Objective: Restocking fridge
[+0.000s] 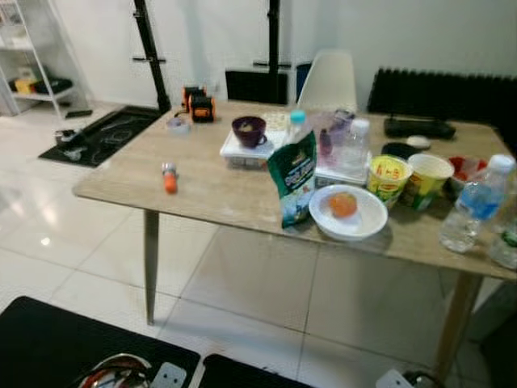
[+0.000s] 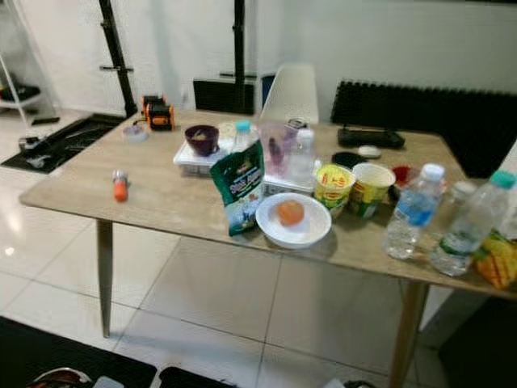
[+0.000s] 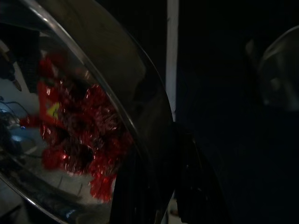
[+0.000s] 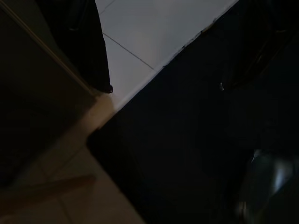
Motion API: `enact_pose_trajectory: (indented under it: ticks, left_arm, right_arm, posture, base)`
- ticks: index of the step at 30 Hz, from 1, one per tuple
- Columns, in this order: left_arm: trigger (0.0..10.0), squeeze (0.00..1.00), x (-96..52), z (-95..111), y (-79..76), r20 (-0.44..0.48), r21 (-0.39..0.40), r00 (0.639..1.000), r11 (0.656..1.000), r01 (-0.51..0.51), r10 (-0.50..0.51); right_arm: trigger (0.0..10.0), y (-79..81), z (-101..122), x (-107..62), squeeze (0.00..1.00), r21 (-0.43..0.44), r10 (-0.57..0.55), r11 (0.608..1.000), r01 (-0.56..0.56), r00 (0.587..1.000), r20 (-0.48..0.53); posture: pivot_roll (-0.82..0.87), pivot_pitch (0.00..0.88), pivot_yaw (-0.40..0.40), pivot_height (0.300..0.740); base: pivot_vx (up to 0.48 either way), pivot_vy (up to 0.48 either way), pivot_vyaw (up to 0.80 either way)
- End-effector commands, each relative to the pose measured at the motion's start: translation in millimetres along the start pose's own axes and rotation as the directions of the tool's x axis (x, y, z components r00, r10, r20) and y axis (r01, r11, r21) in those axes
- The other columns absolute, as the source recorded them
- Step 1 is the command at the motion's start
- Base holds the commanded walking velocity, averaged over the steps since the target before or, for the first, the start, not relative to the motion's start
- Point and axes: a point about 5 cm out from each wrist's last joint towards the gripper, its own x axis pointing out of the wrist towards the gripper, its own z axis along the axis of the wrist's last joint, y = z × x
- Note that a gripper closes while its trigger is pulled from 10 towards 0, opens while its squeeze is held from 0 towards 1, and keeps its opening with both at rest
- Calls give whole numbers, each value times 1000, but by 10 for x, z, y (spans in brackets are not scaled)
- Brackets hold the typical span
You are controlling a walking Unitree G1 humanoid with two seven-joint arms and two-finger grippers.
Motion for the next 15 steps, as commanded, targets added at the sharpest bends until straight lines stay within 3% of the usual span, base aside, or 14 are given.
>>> enact_pose_trajectory:
  ticks: [1, 15]
  left_arm:
    - [10000, 0, -3, -41, 22, -13, 9, 1000, 1000, -9, 9]
    - [10000, 0, 0, -19, 29, -6, 22, 1000, 1000, -6, 6]
  right_arm:
    - [10000, -6, 8, -1, 0, -9, -3, 1000, 4, 1000, 5]
    - [10000, 2, -2, 0, 0, -15, -5, 1000, 5, 1000, 5]
  posture:
    - [-80, 0, 23, 740]
    - [-79, 0, 24, 740]
  base:
    - [-341, 0, 0]
    - [-339, 0, 0]
